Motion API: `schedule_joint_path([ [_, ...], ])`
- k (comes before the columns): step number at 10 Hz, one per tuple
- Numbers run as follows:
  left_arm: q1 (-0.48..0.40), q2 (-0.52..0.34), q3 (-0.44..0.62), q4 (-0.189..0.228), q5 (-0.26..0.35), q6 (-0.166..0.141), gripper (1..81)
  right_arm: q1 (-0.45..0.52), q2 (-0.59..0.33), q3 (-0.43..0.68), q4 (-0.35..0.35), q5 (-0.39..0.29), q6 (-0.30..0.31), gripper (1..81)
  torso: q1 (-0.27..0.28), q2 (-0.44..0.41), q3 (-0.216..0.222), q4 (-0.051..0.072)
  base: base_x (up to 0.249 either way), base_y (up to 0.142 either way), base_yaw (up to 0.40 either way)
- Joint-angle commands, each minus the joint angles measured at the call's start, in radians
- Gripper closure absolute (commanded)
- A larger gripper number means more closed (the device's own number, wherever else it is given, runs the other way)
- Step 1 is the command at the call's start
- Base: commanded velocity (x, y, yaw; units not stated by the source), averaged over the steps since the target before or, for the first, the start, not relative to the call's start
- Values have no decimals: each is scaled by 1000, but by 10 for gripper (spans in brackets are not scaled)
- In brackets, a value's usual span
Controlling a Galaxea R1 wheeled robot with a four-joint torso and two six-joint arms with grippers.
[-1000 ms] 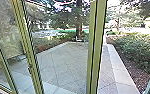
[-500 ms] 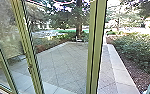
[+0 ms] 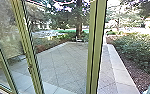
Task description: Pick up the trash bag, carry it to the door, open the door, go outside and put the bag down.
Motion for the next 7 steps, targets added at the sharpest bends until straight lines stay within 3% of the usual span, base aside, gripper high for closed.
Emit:
schedule_joint_path([
  [1,-55,7,0,1,53,5,811,18,57,-76,-4,-45,-7,10,0,0,0,0,0,0,0],
  [7,-60,13,0,15,56,10,811,-4,78,-95,-13,40,-4,10,0,0,0,0,0,0,0],
])
